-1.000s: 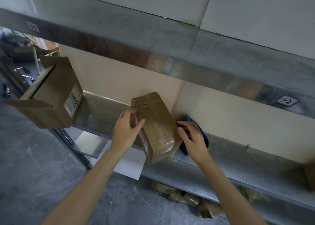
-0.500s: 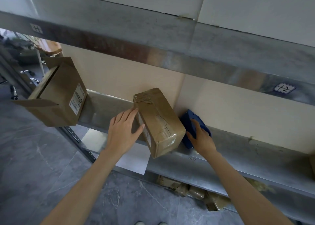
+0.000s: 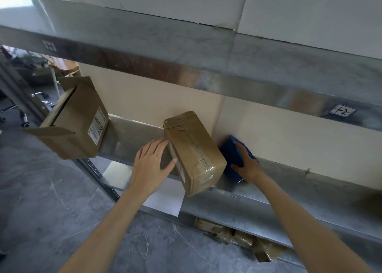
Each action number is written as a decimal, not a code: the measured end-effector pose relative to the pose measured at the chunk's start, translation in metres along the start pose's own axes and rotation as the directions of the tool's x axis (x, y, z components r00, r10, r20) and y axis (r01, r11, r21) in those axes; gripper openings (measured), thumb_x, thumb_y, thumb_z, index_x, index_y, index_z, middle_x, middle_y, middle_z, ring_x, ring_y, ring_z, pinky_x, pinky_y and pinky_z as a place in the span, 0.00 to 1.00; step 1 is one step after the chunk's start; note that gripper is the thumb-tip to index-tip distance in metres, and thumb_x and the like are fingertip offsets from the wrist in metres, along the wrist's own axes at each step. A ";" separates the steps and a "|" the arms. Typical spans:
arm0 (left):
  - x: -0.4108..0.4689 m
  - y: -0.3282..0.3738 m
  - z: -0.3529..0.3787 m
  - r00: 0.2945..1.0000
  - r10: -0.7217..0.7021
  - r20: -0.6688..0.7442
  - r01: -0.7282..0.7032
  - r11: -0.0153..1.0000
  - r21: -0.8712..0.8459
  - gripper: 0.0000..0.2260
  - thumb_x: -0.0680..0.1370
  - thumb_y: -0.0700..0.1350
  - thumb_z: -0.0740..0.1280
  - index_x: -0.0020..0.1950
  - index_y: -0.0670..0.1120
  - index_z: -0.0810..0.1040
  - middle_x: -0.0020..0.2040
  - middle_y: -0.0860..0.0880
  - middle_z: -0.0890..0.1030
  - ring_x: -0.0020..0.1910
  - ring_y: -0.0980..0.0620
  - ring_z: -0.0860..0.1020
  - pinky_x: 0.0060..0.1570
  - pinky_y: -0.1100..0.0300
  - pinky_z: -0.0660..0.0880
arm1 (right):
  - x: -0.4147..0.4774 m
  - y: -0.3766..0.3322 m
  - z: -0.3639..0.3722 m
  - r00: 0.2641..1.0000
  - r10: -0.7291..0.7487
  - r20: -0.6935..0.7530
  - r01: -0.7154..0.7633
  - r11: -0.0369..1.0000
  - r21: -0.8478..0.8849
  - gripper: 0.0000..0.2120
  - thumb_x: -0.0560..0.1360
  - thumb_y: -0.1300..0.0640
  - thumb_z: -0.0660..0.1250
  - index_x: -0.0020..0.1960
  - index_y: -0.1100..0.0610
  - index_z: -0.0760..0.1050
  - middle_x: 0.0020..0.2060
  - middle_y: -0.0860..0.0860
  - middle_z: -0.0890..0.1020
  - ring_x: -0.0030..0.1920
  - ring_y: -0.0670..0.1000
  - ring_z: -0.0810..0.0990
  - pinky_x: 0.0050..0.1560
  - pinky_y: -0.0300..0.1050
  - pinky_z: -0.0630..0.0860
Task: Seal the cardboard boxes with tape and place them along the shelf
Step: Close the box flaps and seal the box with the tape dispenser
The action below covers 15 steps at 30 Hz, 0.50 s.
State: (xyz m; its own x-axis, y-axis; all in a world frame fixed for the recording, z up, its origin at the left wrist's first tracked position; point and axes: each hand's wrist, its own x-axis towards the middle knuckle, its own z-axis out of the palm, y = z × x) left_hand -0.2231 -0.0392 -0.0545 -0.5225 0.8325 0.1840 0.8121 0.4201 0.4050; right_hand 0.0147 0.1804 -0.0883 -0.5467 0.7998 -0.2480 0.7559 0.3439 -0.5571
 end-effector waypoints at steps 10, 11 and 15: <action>-0.004 0.005 -0.009 0.999 0.033 -0.005 -0.033 0.999 -0.025 0.25 0.79 0.58 0.64 0.73 0.49 0.69 0.72 0.51 0.71 0.74 0.50 0.65 0.73 0.53 0.60 | 0.009 0.004 -0.006 0.985 -0.071 0.154 0.087 0.992 -0.097 0.30 0.80 0.62 0.61 0.74 0.41 0.55 0.39 0.63 0.79 0.31 0.54 0.74 0.33 0.43 0.74; -0.004 0.005 -0.010 0.999 0.033 -0.002 -0.033 0.999 -0.026 0.25 0.79 0.58 0.64 0.73 0.49 0.69 0.73 0.51 0.70 0.74 0.50 0.64 0.73 0.52 0.59 | 0.007 0.005 -0.007 0.988 -0.068 0.142 0.081 0.992 -0.093 0.27 0.79 0.62 0.61 0.72 0.42 0.58 0.36 0.61 0.78 0.30 0.53 0.73 0.30 0.40 0.72; -0.005 0.006 -0.015 1.000 0.031 -0.002 -0.031 0.999 -0.034 0.25 0.79 0.58 0.63 0.73 0.49 0.69 0.73 0.51 0.70 0.75 0.51 0.63 0.74 0.51 0.58 | -0.004 0.004 -0.021 0.997 -0.050 0.057 0.057 0.990 -0.129 0.21 0.77 0.56 0.61 0.65 0.38 0.63 0.41 0.55 0.79 0.32 0.52 0.77 0.31 0.45 0.74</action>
State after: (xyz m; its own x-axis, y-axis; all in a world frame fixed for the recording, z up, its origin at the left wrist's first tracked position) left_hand -0.2196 -0.0467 -0.0395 -0.4973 0.8446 0.1984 0.8187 0.3812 0.4294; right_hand 0.0275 0.1895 -0.0728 -0.6035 0.7522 -0.2643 0.7635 0.4497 -0.4635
